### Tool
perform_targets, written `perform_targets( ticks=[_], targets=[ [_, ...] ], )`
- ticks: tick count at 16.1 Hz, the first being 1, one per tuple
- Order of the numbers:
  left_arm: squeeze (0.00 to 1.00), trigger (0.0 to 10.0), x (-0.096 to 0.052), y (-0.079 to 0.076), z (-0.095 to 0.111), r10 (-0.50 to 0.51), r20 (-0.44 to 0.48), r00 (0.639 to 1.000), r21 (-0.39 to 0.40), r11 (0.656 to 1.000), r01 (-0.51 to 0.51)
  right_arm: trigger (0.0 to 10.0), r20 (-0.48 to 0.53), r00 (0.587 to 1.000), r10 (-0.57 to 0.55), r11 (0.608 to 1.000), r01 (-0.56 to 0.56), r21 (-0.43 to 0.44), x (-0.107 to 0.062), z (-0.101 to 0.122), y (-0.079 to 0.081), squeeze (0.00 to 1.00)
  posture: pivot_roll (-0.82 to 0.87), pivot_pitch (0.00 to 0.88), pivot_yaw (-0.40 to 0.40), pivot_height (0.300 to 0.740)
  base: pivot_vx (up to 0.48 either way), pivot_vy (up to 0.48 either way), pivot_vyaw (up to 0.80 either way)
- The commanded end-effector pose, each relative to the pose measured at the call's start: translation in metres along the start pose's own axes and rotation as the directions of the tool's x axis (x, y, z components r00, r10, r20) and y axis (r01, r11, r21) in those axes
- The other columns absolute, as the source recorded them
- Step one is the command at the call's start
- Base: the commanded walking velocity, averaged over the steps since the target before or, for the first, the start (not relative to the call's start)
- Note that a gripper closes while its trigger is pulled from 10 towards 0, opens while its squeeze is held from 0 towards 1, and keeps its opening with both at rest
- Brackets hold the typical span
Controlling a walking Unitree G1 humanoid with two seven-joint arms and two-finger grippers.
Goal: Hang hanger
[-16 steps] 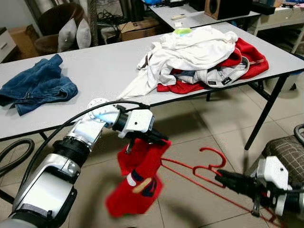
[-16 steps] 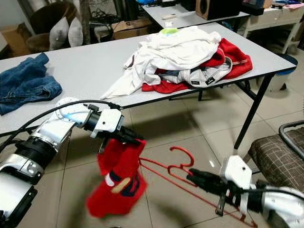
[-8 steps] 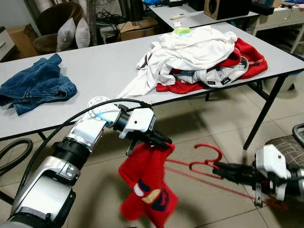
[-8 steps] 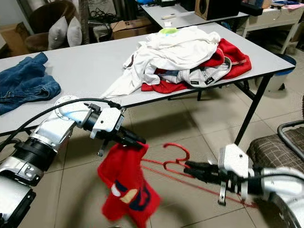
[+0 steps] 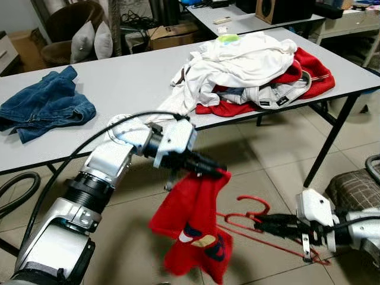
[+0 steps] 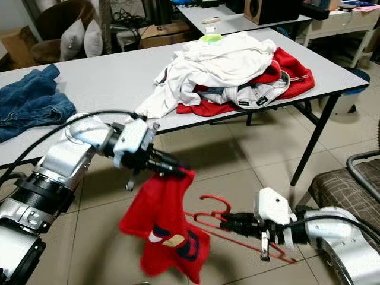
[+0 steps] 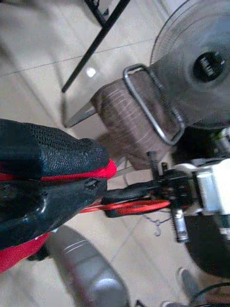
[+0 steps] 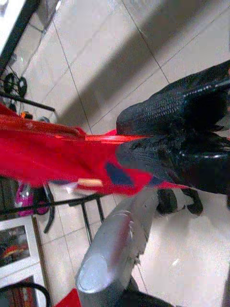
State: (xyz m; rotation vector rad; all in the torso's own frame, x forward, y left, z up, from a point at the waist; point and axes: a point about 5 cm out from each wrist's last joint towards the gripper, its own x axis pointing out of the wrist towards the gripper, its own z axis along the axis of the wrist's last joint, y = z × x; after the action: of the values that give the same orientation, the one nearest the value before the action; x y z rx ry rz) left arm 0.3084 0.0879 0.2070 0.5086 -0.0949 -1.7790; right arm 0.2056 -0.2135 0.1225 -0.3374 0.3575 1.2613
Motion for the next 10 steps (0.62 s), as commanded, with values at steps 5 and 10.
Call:
perform_targets(
  ticks=[5, 10],
  targets=[
    [0.00, 0.0, -0.011, -0.003, 0.010, 0.047, 0.023, 0.999, -0.008, 0.999, -0.047, 10.0, -0.045, 0.999, -0.027, 0.999, 0.029, 0.039, 0.003, -0.013, -0.001, 0.00, -0.04, 0.000, 0.110, 0.740, 0.000, 0.000, 0.00],
    [0.00, 0.0, -0.015, -0.004, 0.016, 0.107, 0.032, 0.994, 0.016, 0.994, -0.108, 10.0, 0.007, 0.944, -0.331, 0.866, 0.300, 0.399, -0.002, -0.028, -0.016, 0.00, -0.05, 0.000, 0.114, 0.740, 0.000, 0.000, 0.00]
  ],
)
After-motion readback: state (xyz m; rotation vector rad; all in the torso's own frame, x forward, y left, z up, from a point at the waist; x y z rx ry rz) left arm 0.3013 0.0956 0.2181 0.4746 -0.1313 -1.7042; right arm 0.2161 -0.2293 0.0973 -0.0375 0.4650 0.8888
